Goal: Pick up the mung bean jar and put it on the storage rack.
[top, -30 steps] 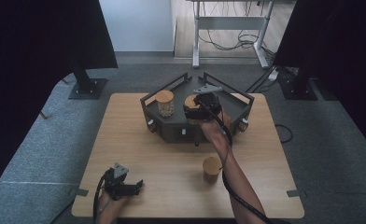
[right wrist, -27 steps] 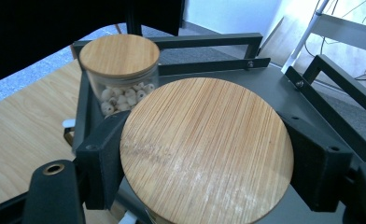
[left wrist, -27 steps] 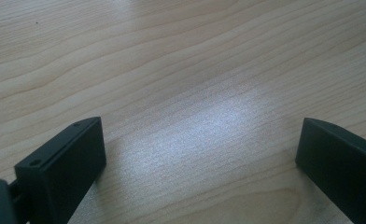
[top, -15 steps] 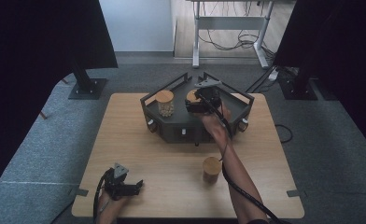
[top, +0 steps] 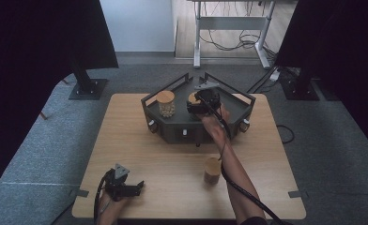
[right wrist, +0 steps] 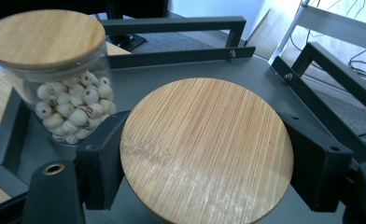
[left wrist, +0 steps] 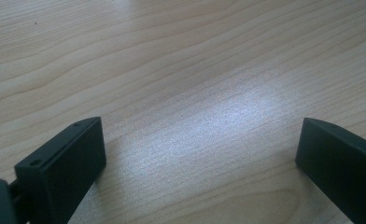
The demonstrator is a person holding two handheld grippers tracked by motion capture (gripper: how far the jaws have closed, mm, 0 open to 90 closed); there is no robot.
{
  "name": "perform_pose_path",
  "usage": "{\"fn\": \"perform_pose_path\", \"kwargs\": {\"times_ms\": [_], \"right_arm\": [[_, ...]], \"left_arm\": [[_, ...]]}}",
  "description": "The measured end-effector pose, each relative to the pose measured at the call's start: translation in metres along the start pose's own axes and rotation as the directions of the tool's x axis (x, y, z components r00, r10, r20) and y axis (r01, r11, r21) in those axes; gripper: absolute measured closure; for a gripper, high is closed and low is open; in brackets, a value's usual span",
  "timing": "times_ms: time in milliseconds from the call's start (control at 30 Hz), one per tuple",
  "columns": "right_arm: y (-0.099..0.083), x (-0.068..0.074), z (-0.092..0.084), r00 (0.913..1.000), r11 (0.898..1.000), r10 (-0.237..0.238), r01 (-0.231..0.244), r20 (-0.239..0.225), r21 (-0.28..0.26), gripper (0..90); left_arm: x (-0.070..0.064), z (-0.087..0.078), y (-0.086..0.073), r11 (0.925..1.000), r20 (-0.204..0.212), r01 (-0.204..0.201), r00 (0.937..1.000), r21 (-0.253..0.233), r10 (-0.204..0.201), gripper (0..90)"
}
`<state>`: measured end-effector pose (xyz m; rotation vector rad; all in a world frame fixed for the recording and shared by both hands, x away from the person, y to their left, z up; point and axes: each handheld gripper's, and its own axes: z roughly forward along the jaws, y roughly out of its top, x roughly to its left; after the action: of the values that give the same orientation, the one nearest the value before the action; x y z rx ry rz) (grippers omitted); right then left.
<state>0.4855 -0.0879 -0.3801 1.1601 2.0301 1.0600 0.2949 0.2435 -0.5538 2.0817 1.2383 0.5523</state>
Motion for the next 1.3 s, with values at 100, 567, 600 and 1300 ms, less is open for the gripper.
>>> {"fn": "perform_pose_path", "kwargs": {"times_ms": [100,567,600,1300], "right_arm": [[-0.002,-0.003,0.001,0.9997,1.0,0.022,-0.022,-0.007,-0.001,22.8],[-0.003,-0.01,0.003,0.9971,0.998,0.065,-0.064,-0.04,0.012,22.6],[-0.003,-0.011,0.003,0.997,0.998,0.065,-0.064,-0.042,0.011,22.6],[-0.014,-0.017,-0.006,0.9968,1.0,-0.003,0.001,-0.08,-0.025,5.1]], "left_arm": [[0.0,0.0,0.0,1.0,0.0,0.001,1.0,-0.002,-0.001,1.4],[0.0,0.0,0.0,1.0,0.001,-0.001,1.0,-0.002,0.001,1.4],[0.0,0.0,0.0,1.0,0.001,-0.001,1.0,-0.002,0.001,1.4],[-0.001,-0.001,0.0,1.0,0.004,-0.005,1.0,0.001,0.005,1.4]]}}
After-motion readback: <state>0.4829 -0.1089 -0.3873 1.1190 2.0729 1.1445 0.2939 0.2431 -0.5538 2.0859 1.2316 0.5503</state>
